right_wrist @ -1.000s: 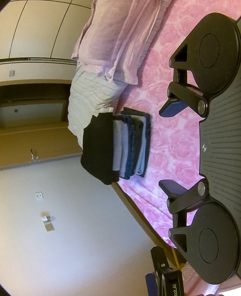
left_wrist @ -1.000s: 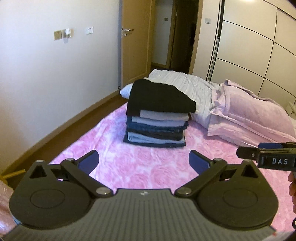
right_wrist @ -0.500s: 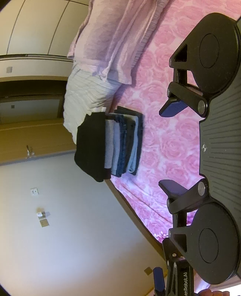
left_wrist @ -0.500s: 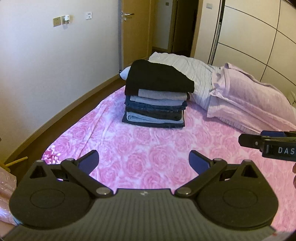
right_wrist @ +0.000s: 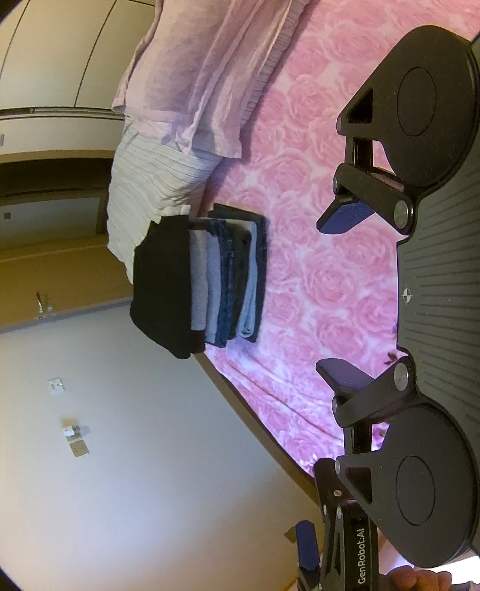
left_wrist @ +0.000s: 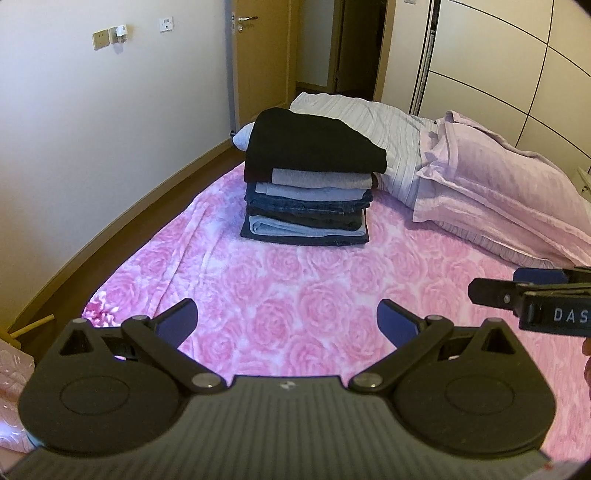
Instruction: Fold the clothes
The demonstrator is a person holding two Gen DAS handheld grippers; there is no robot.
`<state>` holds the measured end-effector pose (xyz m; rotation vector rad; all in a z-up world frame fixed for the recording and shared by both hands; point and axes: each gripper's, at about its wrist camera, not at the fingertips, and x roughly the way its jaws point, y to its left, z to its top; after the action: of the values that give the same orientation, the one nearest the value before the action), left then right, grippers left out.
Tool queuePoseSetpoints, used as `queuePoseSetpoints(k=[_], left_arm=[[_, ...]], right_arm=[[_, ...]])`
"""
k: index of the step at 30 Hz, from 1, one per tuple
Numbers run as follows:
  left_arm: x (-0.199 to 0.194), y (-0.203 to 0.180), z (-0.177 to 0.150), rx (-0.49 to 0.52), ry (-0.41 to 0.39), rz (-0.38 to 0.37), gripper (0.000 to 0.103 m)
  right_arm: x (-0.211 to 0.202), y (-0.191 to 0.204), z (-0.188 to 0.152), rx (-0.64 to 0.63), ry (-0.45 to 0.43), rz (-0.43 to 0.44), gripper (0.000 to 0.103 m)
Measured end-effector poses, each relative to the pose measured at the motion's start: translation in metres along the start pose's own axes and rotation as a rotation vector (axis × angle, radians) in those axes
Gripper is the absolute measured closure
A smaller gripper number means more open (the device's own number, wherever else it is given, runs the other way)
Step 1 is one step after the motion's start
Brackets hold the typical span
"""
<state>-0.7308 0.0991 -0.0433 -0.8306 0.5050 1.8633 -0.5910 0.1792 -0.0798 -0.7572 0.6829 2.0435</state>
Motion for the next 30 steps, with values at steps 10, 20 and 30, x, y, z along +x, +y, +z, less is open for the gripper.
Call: queuePoseSetpoints(k=[10,20,30], left_arm=[[0.005,0.004,-0.002,-0.008,0.012,0.004,0.001],[0.005,0.004,-0.004,-0.009,0.014,0.0,0.001],[0.004,-0.002,-0.004,-0.003,0.012,-0.004,0.001]], right_arm=[[0.007,0.009,-0.006,-0.014,0.023,0.001,0.032],[0.009,0.012,-0.009,-0.015,0.028,0.0,0.032],[0.007,0.008,-0.01,-0.009,0.029,-0.003,0.032]])
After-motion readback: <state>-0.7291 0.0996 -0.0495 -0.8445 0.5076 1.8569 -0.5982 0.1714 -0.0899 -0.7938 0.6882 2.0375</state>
